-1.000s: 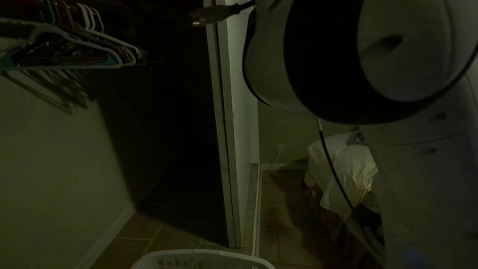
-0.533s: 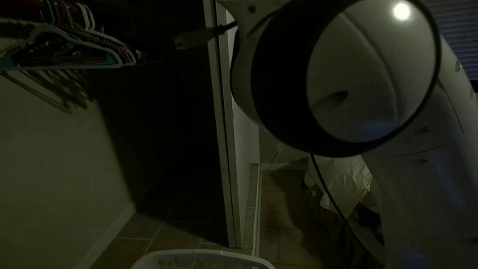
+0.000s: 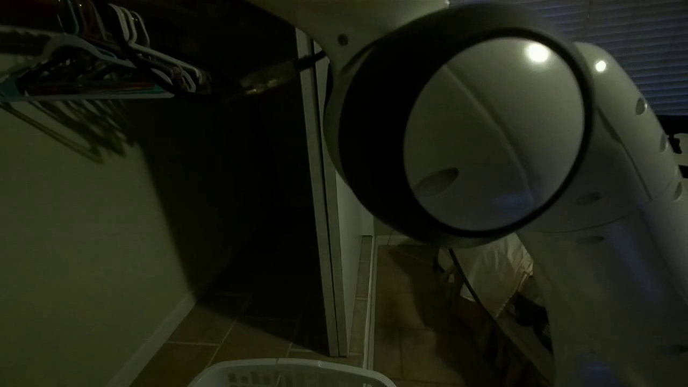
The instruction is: Pick up the small bottle and place it on the top shelf
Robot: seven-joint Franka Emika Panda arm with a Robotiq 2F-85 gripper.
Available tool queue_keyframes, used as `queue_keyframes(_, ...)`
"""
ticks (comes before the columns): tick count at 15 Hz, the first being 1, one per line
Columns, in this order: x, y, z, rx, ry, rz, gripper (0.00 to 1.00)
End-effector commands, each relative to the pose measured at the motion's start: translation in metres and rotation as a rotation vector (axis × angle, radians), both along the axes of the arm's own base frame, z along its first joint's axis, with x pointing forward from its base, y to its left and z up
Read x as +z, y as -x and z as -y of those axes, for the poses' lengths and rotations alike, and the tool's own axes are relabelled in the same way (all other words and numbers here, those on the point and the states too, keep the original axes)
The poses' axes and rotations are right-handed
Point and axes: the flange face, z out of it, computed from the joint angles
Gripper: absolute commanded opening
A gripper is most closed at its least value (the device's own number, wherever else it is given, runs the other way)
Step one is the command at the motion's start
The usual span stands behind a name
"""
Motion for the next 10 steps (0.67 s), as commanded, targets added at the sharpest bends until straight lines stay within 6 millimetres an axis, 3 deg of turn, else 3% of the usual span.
queue_keyframes(1, -0.0034, 0.0012, -0.0055, 0.007, -0.036, 0.041, 0.86)
queue_keyframes(2, -0.0038, 0.0012, -0.0062, 0.008, -0.044, 0.047, 0.70)
queue_keyframes(6, -0.0050, 0.0002, -0.0072, 0.009, -0.067, 0.062, 0.40)
queue_keyframes(7, -0.0049, -0.0002, -0.0069, 0.006, -0.067, 0.066, 0.80)
queue_keyframes(8, -0.0047, 0.0002, -0.0070, 0.009, -0.070, 0.065, 0.78)
queue_keyframes(10, -0.0048, 0.0001, -0.0071, 0.009, -0.072, 0.066, 0.85)
